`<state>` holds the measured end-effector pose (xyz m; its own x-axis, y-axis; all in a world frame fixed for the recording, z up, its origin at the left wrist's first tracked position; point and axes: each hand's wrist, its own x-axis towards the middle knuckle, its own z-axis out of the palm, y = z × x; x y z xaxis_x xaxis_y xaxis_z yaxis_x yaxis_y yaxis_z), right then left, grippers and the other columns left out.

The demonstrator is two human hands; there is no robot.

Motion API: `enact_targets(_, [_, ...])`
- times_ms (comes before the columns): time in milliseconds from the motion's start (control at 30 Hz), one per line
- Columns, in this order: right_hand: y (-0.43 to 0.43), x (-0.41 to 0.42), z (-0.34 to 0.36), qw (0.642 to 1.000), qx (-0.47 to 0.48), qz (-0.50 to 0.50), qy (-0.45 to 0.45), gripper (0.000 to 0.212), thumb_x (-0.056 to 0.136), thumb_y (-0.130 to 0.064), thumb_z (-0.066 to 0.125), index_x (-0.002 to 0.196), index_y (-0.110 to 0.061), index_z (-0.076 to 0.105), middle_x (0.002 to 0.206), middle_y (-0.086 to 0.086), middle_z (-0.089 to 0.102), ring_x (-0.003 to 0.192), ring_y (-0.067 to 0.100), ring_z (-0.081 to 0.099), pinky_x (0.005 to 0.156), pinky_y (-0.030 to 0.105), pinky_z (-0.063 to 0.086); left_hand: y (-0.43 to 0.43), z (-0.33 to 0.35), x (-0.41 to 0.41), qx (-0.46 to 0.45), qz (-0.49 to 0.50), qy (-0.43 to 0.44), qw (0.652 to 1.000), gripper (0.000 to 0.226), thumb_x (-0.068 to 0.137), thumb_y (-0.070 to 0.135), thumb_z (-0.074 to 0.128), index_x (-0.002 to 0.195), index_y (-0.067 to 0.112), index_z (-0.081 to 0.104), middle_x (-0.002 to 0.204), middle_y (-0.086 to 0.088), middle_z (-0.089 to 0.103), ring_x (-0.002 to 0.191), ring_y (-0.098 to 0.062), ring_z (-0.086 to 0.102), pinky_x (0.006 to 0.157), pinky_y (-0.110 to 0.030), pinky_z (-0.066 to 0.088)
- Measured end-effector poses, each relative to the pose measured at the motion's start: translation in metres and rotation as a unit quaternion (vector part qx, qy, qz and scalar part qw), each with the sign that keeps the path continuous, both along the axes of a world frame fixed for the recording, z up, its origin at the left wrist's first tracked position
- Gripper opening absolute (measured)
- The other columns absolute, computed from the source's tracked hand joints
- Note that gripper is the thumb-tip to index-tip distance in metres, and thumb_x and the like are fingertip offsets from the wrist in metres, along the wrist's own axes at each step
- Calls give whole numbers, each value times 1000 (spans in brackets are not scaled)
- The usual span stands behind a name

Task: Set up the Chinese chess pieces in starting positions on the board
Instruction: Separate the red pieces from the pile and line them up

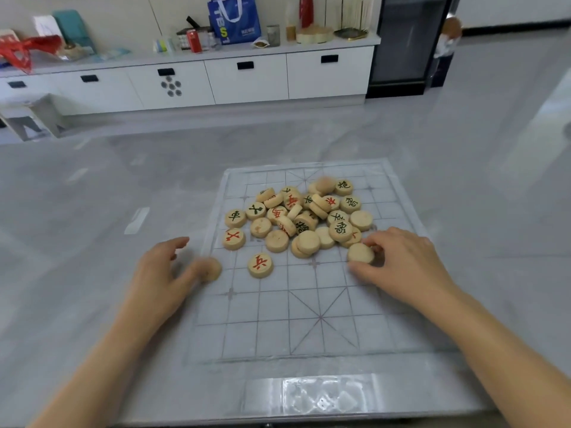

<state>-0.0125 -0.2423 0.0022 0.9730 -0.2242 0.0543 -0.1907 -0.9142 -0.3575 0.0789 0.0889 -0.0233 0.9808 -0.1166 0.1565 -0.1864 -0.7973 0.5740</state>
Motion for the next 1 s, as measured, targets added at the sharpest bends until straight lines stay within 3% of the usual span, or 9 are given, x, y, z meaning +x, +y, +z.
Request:
enact_targets(100, [9,-4,13,951,309,16,-10,30,89,-31,54,68,-11,62,62,4,57,56,12,48,55,27,39,16,-5,13,66,16,-31,997,65,89,61,29,121,11,57,123,-13,60,111,-36,51,93,-45,39])
enact_targets(167, [13,-5,18,893,451,-11,8,29,94,-18,45,76,-9,66,65,5,65,53,9,51,52,22,38,21,-11,17,108,21,-51,993,67,90,58,17,111,11,59,115,-15,63,107,-41,51,89,-46,40])
enact_targets(233, [16,-5,17,862,505,-24,21,25,96,-14,43,90,-10,67,69,1,68,53,9,56,47,21,37,21,-15,16,144,25,-68,987,65,90,58,12,111,17,58,116,-10,62,107,-40,49,86,-46,39])
enact_targets(367, [15,-4,17,841,540,-3,3,26,96,-8,44,101,-20,67,82,0,66,56,10,62,47,21,38,16,-16,13,156,27,-86,984,65,89,58,9,113,20,57,120,-6,60,109,-39,46,85,-47,38])
enact_targets(467, [12,-5,14,855,518,35,12,23,87,-10,61,104,-25,66,91,6,67,69,10,62,60,27,46,17,-15,12,135,33,-88,986,66,90,58,8,110,19,57,117,-6,60,107,-39,46,84,-46,37])
enact_targets(567, [12,-6,8,894,446,49,0,37,75,-10,75,101,-33,63,96,-2,67,80,12,61,75,27,53,15,-14,11,137,34,-90,986,64,90,56,8,108,19,57,115,-6,61,106,-39,46,83,-45,37])
enact_targets(700, [11,-9,4,970,244,16,-19,31,78,-26,71,102,-35,54,91,-14,63,74,3,56,62,16,41,14,-13,11,142,36,-90,985,63,90,56,8,107,20,57,115,-5,60,106,-37,46,83,-45,36])
enact_targets(867, [14,-7,-3,982,172,70,-14,22,77,-32,72,96,-31,60,88,-10,57,76,3,52,65,11,39,13,-12,9,144,44,-86,985,54,92,48,14,108,20,57,116,-3,60,106,-33,46,85,-42,35])
enact_targets(1000, [12,-9,-7,995,88,37,-5,39,74,-47,68,109,-32,58,102,-11,49,85,8,53,75,30,46,13,-13,11,145,47,-82,985,48,92,43,19,107,19,58,116,-2,60,104,-31,47,86,-40,36])
